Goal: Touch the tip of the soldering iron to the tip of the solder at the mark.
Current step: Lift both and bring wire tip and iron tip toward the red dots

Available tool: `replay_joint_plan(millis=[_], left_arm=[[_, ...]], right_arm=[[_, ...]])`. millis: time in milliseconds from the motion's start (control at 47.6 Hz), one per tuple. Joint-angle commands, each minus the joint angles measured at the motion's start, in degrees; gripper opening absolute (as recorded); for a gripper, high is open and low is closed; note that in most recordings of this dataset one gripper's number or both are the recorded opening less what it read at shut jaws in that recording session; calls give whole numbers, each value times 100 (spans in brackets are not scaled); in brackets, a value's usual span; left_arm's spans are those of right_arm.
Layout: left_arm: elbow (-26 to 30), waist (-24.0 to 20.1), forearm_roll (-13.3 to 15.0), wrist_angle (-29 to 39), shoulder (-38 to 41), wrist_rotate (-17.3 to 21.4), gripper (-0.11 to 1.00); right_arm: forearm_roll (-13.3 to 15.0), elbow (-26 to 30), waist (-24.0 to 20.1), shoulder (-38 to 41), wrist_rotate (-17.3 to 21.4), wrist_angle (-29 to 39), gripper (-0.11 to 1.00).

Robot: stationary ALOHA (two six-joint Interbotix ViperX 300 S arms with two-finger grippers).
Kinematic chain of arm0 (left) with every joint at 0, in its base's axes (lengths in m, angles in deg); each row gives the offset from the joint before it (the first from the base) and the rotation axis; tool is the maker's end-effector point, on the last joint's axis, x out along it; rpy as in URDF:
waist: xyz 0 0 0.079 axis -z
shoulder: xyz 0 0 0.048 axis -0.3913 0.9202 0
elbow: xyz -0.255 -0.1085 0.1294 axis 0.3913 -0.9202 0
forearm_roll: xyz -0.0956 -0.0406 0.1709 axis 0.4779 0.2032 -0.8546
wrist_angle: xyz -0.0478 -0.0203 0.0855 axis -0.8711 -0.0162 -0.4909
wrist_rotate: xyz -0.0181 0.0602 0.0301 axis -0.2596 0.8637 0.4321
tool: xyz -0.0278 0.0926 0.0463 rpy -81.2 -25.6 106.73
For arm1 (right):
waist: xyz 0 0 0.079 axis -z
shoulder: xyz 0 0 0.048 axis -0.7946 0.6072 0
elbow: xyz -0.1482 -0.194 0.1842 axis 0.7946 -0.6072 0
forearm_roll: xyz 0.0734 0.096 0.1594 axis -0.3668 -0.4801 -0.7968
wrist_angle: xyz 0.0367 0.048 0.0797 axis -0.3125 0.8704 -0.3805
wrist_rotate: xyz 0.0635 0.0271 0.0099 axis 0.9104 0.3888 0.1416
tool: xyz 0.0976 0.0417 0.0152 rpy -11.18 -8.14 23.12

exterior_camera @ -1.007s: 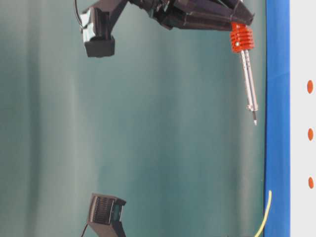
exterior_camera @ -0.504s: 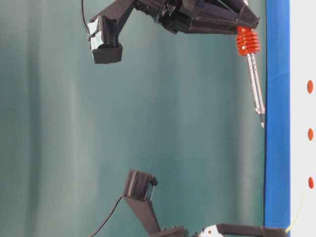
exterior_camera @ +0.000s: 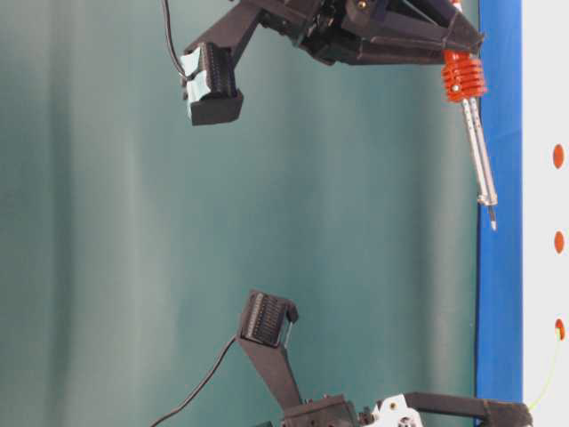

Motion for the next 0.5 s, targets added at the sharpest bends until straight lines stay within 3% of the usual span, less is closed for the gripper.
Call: replay_joint_plan(millis=[0, 483], left_arm=[[79, 0, -9, -35, -53, 0, 1], [79, 9, -9, -35, -44, -26, 1]], right_arm=[[18, 193, 26, -26, 9, -26, 7], [105, 1011, 26, 809, -9, 281, 7]])
